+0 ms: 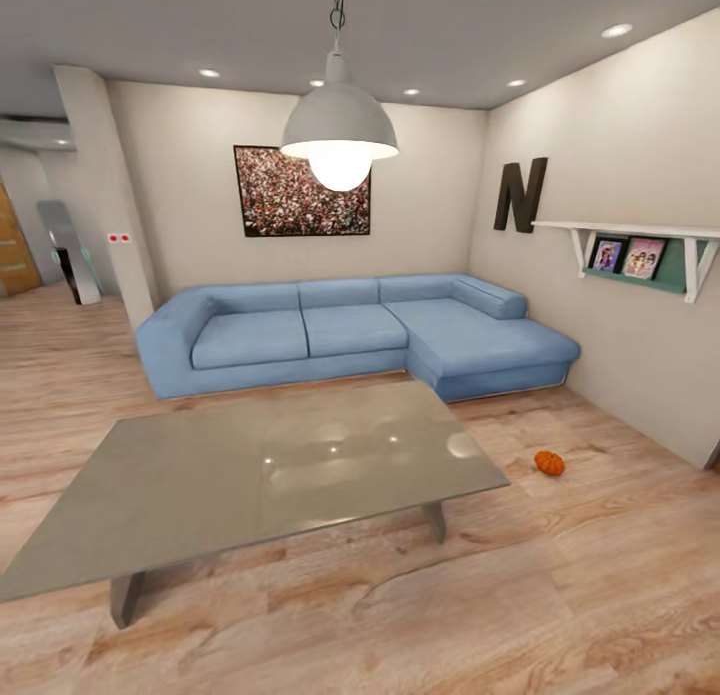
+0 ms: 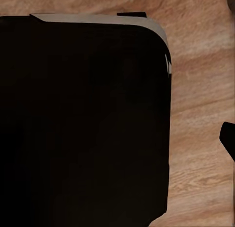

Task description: Place each of the two pumpkins and all three candles from the living room inside a cabinet in the living room (use any cabinet), then make sure every cabinet is closed, and position the cauldron so it is next to a table in the living room.

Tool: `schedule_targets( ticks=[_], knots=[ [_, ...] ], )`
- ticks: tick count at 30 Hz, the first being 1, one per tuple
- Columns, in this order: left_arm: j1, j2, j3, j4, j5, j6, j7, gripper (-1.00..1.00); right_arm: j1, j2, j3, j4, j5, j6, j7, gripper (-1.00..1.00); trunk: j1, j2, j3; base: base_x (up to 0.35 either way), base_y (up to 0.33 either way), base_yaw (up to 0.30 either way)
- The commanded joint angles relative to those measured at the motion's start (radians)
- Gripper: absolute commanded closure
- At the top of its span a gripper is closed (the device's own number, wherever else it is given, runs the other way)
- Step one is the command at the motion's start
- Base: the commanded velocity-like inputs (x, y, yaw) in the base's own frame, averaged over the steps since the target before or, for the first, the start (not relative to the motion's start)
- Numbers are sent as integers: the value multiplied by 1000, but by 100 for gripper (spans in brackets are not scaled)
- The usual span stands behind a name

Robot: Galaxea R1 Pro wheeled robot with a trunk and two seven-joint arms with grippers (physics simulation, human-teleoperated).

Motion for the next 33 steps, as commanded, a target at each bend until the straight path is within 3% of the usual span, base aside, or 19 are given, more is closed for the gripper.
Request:
schedule_targets(
  ticks=[1,8,9,11,16,33],
  knots=[
    [0,0,1,0,1,-8,-1,-100,0,0,-2,1,-2,-4,-1,-100,0,0,-1,-111,23,254],
    [1,-1,0,1,2,-47,-1,-100,0,0,-2,1,-2,-4,-2,-100,0,0,-1,-29,6,270],
    [1,0,0,1,2,-155,-1,-100,0,0,-2,1,-2,-4,-2,-100,0,0,-1,-3,1,275],
    [1,0,0,1,2,-168,-1,-100,0,0,-2,1,-2,-4,-2,-100,0,0,-1,-1,0,275],
    [1,1,0,0,1,-180,-1,-100,0,0,-2,1,-2,-4,-6,-100,0,0,-1,0,0,276],
    [1,7,6,1,24,-180,17,-100,0,6,0,1,0,-5,-8,-100,-65,119,52,0,0,276]
  ],
)
